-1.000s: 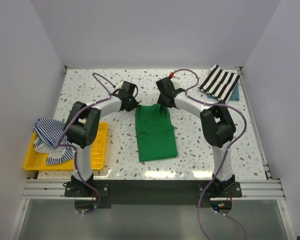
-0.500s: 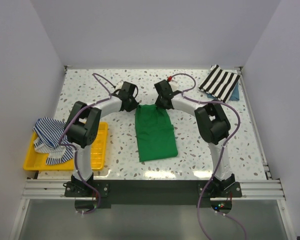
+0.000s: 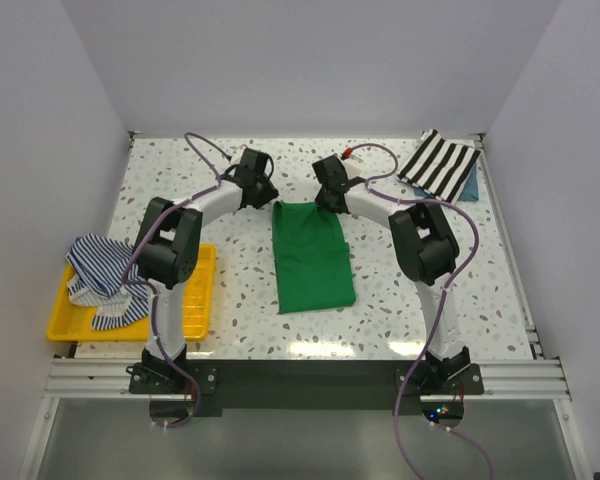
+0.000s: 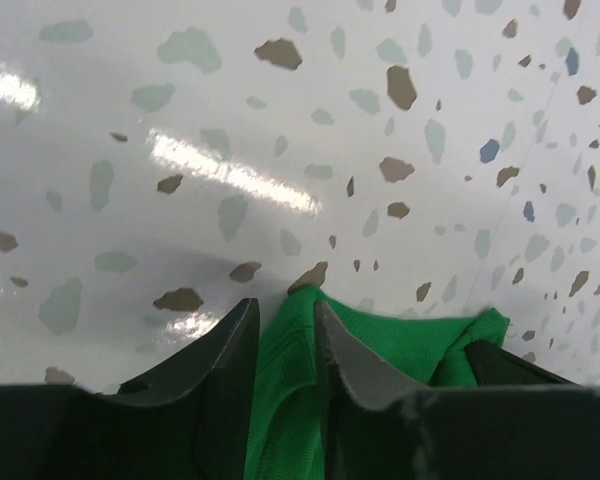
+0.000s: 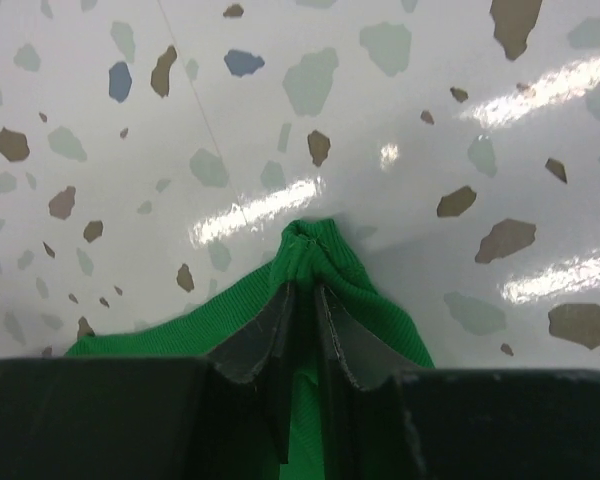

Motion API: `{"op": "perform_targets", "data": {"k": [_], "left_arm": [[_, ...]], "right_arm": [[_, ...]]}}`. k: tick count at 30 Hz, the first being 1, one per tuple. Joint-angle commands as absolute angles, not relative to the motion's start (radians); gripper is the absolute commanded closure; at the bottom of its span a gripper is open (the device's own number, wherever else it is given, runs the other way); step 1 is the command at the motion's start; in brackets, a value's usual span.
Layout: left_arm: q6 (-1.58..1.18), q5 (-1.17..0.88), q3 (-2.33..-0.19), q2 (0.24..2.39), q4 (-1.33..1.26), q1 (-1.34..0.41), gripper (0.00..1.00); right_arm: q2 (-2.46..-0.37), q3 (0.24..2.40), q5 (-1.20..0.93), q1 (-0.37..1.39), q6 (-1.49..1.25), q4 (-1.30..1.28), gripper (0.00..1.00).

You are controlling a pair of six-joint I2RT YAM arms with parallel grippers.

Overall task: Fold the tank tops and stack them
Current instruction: Fold the tank top

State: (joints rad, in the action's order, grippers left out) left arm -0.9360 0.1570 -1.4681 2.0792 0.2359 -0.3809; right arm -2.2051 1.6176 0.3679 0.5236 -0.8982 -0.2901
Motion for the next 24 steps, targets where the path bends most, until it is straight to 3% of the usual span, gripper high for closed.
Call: {"op": "perform_targets", "data": {"k": [1,4,11,14,17,24], "left_arm": [[-0.870,0.101,-1.561,2.105,0.173,-0.361,0.62],[-0.844,0.065,-1.586,2.100,0.155,-0.347,0.55],[-0.825,0.015,-1.528,2.010,0.138,-0.345,0.51],[-0.847,0.005,-1.447,1.935,0.146,-0.356,0.50],[-0.857,0.005,-1.329,1.812,0.164,-0.385,0.50],[-0.858,0.012,-1.019,1.586,0.190,-0.494,0.44]], "right_arm": [[-2.247,1.673,0.439,0.492,-0.910,-0.308,0.84],[-2.272,1.710,0.440,0.474,-0.908,-0.319,0.84],[-2.292,1.738,0.379,0.437,-0.890,-0.262,0.79],[-2.292,1.773,0.330,0.422,-0.850,-0.232,0.66],[-2.257,1.792,0.272,0.416,-0.793,-0.193,0.44],[-2.158,1.850,0.193,0.405,-0.689,-0.261,0.25]]}}
